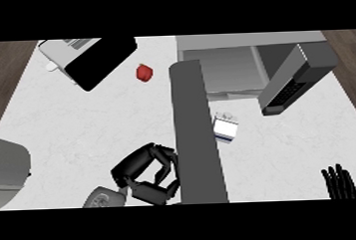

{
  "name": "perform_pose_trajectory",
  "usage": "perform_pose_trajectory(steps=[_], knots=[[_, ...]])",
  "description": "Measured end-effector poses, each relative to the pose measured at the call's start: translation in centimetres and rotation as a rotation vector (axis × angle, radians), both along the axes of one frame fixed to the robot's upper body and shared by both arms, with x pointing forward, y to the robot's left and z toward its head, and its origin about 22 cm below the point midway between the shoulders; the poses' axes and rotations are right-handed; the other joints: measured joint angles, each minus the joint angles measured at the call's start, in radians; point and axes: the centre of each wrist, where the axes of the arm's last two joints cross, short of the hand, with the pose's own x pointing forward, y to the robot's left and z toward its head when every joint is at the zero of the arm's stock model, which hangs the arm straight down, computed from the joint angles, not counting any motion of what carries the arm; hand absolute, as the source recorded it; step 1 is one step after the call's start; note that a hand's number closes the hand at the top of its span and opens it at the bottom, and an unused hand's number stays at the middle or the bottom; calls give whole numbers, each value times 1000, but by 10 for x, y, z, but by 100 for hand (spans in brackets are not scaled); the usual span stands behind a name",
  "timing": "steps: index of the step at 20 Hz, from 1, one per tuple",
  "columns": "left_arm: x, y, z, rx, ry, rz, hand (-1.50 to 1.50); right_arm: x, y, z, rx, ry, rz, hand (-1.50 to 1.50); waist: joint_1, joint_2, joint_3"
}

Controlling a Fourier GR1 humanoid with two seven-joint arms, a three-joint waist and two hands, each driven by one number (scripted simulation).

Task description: Pick up the milk, place it into the microwave and close the microwave

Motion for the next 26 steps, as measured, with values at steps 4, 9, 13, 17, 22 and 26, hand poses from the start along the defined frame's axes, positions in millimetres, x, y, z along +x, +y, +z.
perform_pose_trajectory(steps=[4, 9, 13, 17, 22, 26], knots=[[-8, -34, -12, 4, 0, -48, 150, -11, -5, 27, 12, -50, 35, -150, -1, 2, 0], [-22, -71, -20, 31, 42, -75, 150, -14, 2, 57, 54, -99, 119, -150, -12, 5, 0], [-26, -94, -19, 49, 29, -44, 150, -8, 10, 80, 84, -136, 192, -150, -24, 8, 0], [-31, -108, -17, 70, 14, 6, 150, 0, 20, 102, 98, -170, 264, -150, -38, 12, 0], [-27, -119, -10, 95, -15, 78, 150, 6, 24, 129, 93, -200, 358, -150, -67, 18, 0], [-23, -127, -6, 105, -40, 135, 150, 10, 29, 146, 89, -205, 420, -150, -86, 24, -1]])
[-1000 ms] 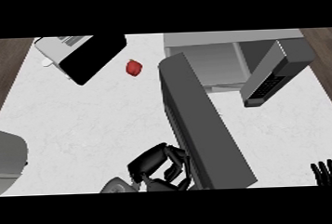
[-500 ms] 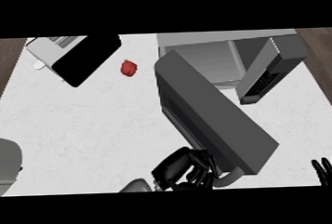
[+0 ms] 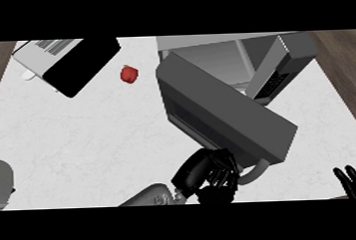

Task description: Pick up the milk, place it into the microwave and close the microwave

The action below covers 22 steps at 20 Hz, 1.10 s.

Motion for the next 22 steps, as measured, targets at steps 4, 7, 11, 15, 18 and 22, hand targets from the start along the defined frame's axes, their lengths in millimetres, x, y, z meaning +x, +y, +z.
perform_pose_trajectory(steps=[4, 7, 11, 15, 18, 22], knots=[[7, -8, 10, -41, -18, 62, 150, 3, 5, 12, -3, -7, 42, -150, -23, 7, -1], [15, -15, 20, -82, -37, 97, 150, 5, 8, 21, 2, -13, 55, -150, -35, 10, -2], [30, -21, 32, -106, -59, 151, 150, 6, 12, 30, 0, -13, 63, -150, -52, 15, -1], [46, -25, 43, -121, -78, 202, 150, 8, 16, 37, 5, -7, 71, -150, -64, 22, 0], [58, -24, 47, -131, -73, 233, 150, 9, 16, 44, 1, -4, 71, -150, -74, 26, 0], [67, -25, 51, -145, -45, 262, 150, 9, 17, 50, -5, 2, 80, -150, -90, 31, 1]])
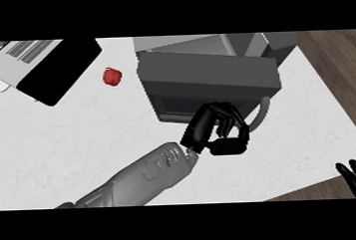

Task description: Pick up the milk, place it into the microwave and close the microwave

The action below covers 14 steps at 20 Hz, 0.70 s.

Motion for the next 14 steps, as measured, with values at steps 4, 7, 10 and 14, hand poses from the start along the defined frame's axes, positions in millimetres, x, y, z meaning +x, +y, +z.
perform_pose_trajectory(steps=[4, 7, 10, 14], knots=[[8, 0, 4, -24, 20, 7, 150, 2, 0, 6, -3, -1, -4, -150, -7, 6, 0], [12, 1, 5, -50, 34, 11, 150, 4, -1, 10, -1, -7, -7, -150, -11, 9, 1], [16, 1, 6, -71, 44, 14, 150, 5, -1, 13, 1, -10, -8, -150, -17, 11, 1], [22, 3, 8, -106, 64, 20, 150, 7, -1, 18, 1, -20, -4, -150, -25, 15, 1]])
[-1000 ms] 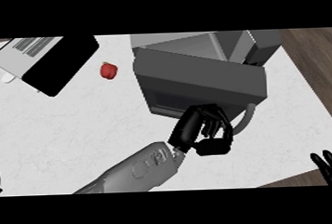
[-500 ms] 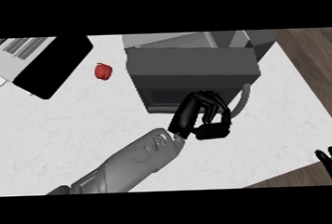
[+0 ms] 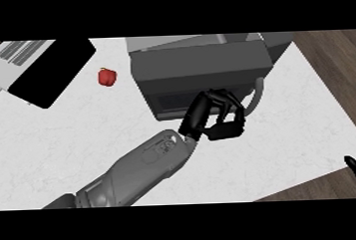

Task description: Pick up the milk, place it into the microwave and close the microwave

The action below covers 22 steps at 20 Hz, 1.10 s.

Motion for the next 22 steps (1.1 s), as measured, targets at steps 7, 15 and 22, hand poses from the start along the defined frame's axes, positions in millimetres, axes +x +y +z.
perform_pose_trajectory(steps=[7, 15, 22], knots=[[10, 2, 5, -47, 43, 33, 150, 3, -1, 7, 11, -19, 25, -150, -13, 5, 1], [18, 4, 6, -68, 6, 87, 150, 5, 2, 16, 8, -34, 91, -150, -30, 15, 1], [19, 5, 4, -93, -18, 125, 150, 6, 6, 23, 14, -49, 153, -150, -42, 16, 1]])
